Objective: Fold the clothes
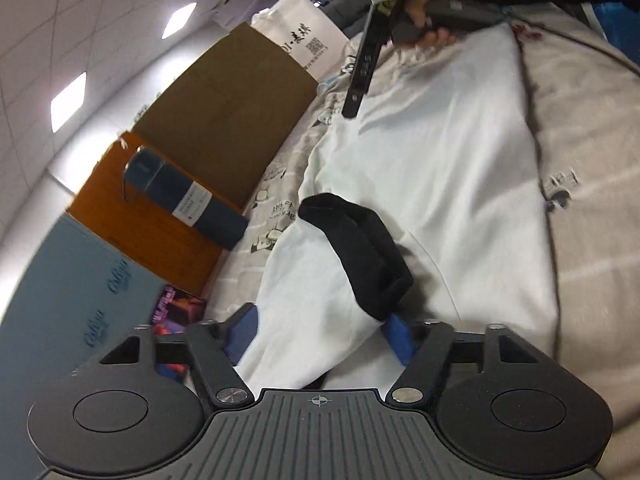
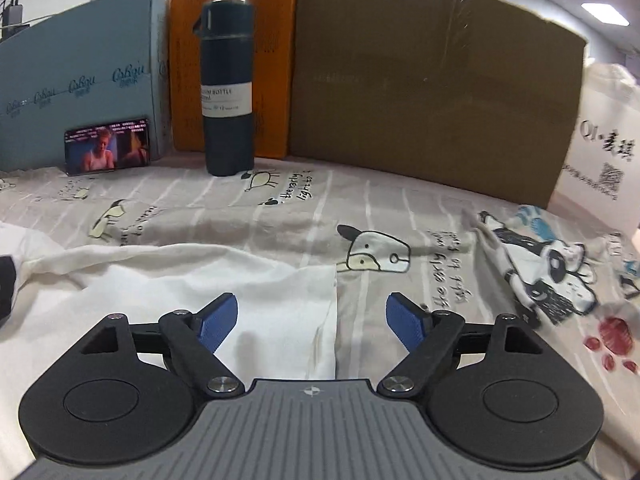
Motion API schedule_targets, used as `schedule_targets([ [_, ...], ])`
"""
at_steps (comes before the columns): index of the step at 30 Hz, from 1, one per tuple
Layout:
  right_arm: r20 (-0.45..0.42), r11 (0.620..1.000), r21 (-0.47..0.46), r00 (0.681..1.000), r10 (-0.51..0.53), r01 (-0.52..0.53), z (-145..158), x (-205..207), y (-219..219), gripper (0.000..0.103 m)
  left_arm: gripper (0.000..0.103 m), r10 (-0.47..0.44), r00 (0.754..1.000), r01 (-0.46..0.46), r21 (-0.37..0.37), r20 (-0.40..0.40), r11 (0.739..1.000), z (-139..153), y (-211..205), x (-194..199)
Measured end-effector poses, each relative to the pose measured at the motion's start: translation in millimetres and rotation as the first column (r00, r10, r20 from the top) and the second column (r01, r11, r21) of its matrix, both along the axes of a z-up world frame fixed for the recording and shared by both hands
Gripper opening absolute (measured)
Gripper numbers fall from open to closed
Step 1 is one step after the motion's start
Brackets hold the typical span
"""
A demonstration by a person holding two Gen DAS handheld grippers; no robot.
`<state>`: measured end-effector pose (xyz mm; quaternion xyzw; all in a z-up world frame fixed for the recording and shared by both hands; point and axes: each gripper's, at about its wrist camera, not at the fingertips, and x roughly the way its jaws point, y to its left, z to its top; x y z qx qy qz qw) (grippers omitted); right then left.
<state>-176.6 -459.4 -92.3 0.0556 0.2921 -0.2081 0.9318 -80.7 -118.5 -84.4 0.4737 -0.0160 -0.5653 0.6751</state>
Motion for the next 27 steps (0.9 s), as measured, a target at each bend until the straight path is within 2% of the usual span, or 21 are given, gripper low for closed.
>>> schedule_targets([
  [1, 0.005, 1.000, 0.025, 1.000, 0.007, -0.007, -2, 6, -8, 0.082, 0.021, 0.008, 0.999, -0.008, -0.002, -0.035, 1.000, 1, -2, 5],
  [2, 0.012, 0.998, 0.052, 1.000, 0.017, -0.018, -4, 11, -17, 0.082, 0.019, 0.012, 0.998, -0.013, -0.013, -0.065, 1.000, 1, -3, 9],
  [4, 0.028, 0.993, 0.105, 0.999, 0.043, -0.045, -9, 20, -31, 0.082, 0.008, 0.031, 0.994, -0.037, -0.050, -0.104, 0.998, 3, -5, 17],
  [7, 0.033, 0.988, 0.142, 0.998, 0.057, -0.061, -14, 27, -39, 0.075, 0.006, 0.111, 0.983, -0.132, -0.148, -0.146, 0.980, 12, -5, 35],
  [9, 0.046, 0.987, 0.140, 0.996, 0.072, -0.078, -13, 26, -37, 0.038, 0.005, 0.164, 0.972, -0.199, -0.217, -0.171, 0.956, 20, -9, 51],
  [10, 0.047, 0.986, 0.140, 0.996, 0.080, -0.085, -13, 25, -35, 0.034, 0.004, 0.191, 0.965, -0.232, -0.253, -0.178, 0.939, 23, -12, 58],
  [12, 0.043, 0.988, 0.114, 0.995, 0.095, -0.100, -12, 24, -28, 0.015, 0.003, 0.239, 0.955, -0.284, -0.300, -0.178, 0.911, 29, -23, 73],
  [14, 0.048, 0.993, 0.068, 0.995, 0.089, -0.092, -8, 23, -20, 0.010, 0.001, 0.286, 0.942, -0.332, -0.344, -0.178, 0.878, 34, -34, 88],
  [17, 0.070, 0.998, -0.026, 0.996, 0.059, -0.057, 2, 24, -10, 0.008, 0.000, 0.354, 0.917, -0.399, -0.408, -0.184, 0.821, 43, -51, 110],
  [19, 0.067, 0.996, -0.082, 0.997, 0.032, -0.026, 7, 29, -9, 0.008, 0.000, 0.369, 0.910, -0.415, -0.396, -0.189, 0.819, 39, -71, 128],
  [21, 0.038, 0.996, -0.094, 0.999, 0.012, -0.008, 4, 39, -13, 0.008, 0.000, 0.394, 0.899, -0.437, -0.353, -0.192, 0.827, 29, -90, 144],
  [24, -0.022, 0.996, -0.089, 1.000, -0.006, 0.004, -8, 52, -18, 0.008, 0.000, 0.430, 0.880, -0.469, -0.227, -0.201, 0.854, 7, -118, 162],
  [26, -0.047, 0.996, -0.086, 0.999, -0.010, 0.006, -14, 55, -21, 0.010, 0.006, 0.457, 0.867, -0.485, -0.127, -0.197, 0.865, -11, -130, 170],
  [27, -0.042, 0.996, -0.087, 0.999, -0.016, 0.012, -13, 54, -21, 0.016, 0.009, 0.473, 0.859, -0.495, -0.085, -0.195, 0.865, -17, -135, 174],
])
